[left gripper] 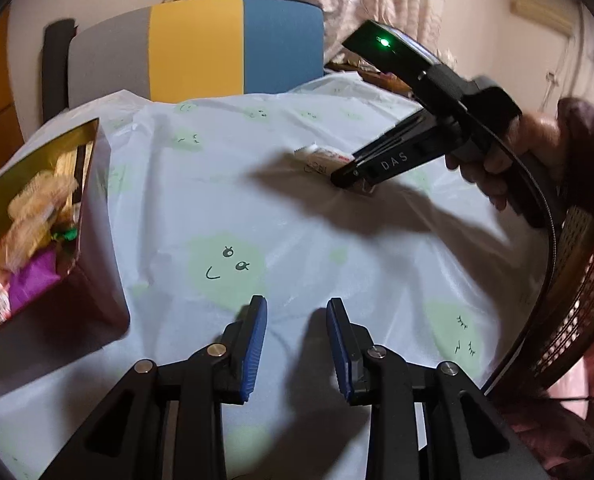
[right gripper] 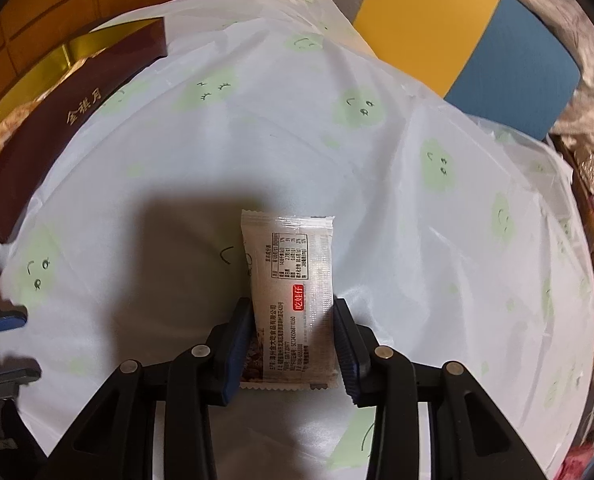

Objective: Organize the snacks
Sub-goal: 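Carry the white packet over the gold tin and open the right tool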

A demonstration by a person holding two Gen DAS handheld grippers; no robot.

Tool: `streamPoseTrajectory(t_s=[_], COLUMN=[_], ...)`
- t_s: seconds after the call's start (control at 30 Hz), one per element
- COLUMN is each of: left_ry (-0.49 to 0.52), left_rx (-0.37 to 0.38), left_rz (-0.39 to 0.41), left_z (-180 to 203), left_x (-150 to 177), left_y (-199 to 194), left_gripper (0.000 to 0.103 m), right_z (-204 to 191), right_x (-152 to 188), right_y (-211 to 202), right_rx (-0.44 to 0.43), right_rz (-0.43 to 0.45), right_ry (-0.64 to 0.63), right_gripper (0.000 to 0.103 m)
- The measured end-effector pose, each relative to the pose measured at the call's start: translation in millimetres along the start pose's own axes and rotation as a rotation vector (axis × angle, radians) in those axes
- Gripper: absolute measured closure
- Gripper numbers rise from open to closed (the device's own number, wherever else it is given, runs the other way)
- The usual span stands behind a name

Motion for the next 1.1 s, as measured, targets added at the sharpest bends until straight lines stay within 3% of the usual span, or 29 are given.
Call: streamPoseTrajectory(t_s=[0.37, 0.53, 0.9, 1.1], left_ry=[-0.023, -0.039, -0.060, -0.089], left_rx=[0.039, 0.059, 0.088, 0.112], left_rz=[0.017, 0.023, 0.029, 0.024], left_z=[-3.7, -4.4, -8.0, -10.3], left_x=[-2.3, -2.8, -3.0, -4.4], left_y=[-0.4, -1.8, -2.6, -2.0], left_gripper=[0.072, 0.072, 0.072, 0.072], right_z=[4.2, -23.3, -116.0, -158.9], right_x=[-12.1, -49.8, -146.9, -191.5], right_y=[-5.3, -35.5, -94.5, -91.7], right_rx=[-0.023, -0.105, -0.368, -0.401], right_rz=[-0.059, 0.037, 0.212, 0.249], right_ry=[0.054, 0.004, -0.168, -0.231], right_gripper=[0.068, 0.068, 0.068, 0.066])
Point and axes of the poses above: each gripper's, at about its wrist camera, not at the fingertips, and y roughly the way its jaws point, z to its right, x to its underside, the point moved 9 cm from there along y, roughly the way its jaws point, and after that the axes turned 15 degrees about -y, right-handed, at the moved point
